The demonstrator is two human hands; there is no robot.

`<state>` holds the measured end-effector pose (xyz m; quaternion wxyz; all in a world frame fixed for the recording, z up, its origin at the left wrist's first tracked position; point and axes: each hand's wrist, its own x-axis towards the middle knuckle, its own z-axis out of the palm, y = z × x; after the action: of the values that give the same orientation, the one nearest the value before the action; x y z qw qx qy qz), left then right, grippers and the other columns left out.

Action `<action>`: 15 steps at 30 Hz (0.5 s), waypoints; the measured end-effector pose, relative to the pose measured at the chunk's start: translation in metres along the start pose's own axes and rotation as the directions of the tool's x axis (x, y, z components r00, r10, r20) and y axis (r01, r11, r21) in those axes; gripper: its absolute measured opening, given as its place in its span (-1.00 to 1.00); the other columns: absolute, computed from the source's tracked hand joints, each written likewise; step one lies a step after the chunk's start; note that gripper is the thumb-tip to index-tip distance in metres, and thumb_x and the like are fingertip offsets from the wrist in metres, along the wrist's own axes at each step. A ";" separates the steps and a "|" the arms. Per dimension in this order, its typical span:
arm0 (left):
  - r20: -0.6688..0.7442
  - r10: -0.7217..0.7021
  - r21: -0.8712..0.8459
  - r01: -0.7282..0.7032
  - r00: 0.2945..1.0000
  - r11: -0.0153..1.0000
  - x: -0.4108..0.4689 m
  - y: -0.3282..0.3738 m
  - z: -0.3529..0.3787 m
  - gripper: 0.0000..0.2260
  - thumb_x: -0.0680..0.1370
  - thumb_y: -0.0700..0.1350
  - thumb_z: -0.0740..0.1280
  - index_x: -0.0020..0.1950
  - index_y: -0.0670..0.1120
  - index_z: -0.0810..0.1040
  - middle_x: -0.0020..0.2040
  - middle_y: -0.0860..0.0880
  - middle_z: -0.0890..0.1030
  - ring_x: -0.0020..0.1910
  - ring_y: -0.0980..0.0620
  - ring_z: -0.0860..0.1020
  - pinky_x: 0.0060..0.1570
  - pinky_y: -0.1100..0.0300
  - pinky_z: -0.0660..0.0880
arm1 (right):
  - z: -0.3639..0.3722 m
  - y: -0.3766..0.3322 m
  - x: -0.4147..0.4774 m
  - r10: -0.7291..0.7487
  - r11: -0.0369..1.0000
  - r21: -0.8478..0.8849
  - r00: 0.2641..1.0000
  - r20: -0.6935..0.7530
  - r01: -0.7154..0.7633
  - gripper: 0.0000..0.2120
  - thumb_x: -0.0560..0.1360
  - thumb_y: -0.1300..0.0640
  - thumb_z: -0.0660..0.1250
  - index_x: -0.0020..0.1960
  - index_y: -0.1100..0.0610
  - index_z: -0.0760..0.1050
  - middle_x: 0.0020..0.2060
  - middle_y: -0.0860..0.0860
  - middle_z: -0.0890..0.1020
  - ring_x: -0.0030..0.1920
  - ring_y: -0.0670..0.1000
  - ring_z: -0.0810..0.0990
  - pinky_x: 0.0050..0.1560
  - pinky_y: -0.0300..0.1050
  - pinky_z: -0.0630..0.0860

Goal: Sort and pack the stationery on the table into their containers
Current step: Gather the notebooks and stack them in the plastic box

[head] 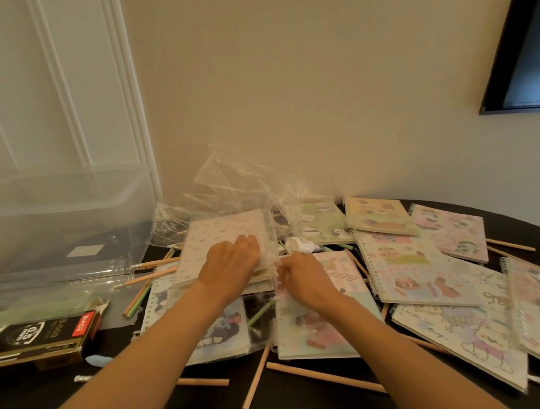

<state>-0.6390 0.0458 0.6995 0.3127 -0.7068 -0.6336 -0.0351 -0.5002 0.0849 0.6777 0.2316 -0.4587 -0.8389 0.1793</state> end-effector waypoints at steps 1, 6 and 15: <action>-0.005 0.016 0.005 -0.016 1.000 1.000 0.000 0.001 0.003 -0.61 -0.11 -0.30 0.61 -0.35 -0.15 0.60 -0.53 -0.05 0.47 -0.70 -0.01 0.40 -0.70 0.33 0.20 | 0.001 0.002 -0.001 -0.005 1.000 0.006 1.000 0.003 0.005 -0.83 0.43 0.39 0.18 -0.15 0.37 0.55 -0.14 0.25 0.62 -0.08 0.20 0.54 -0.09 -0.01 0.42; 0.085 0.148 0.017 -0.150 0.985 0.989 -0.003 -0.014 0.009 -0.68 0.10 -0.12 0.63 -0.27 -0.13 0.60 -0.46 -0.03 0.52 -0.64 0.01 0.47 -0.67 0.28 0.16 | 0.003 0.007 -0.003 -0.052 0.993 0.101 0.999 -0.011 0.053 -0.74 0.44 0.39 0.15 -0.39 0.20 0.36 -0.38 0.16 0.50 -0.29 0.07 0.39 -0.25 -0.09 0.25; 0.120 0.051 -0.193 -0.028 0.991 0.981 -0.008 -0.010 0.003 -0.66 0.62 0.06 0.09 0.31 -0.05 0.41 0.14 -0.08 0.49 0.06 -0.10 0.51 -0.14 0.11 0.36 | 0.008 0.011 -0.005 -0.002 0.985 0.172 1.000 -0.014 0.005 -0.79 0.51 0.34 0.13 -0.25 0.35 0.45 -0.20 0.26 0.60 -0.12 0.21 0.53 -0.18 -0.02 0.37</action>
<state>-0.6509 0.0402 0.6974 0.2040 -0.7468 -0.6313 -0.0455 -0.4949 0.0854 0.6647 0.2765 -0.4369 -0.8195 0.2472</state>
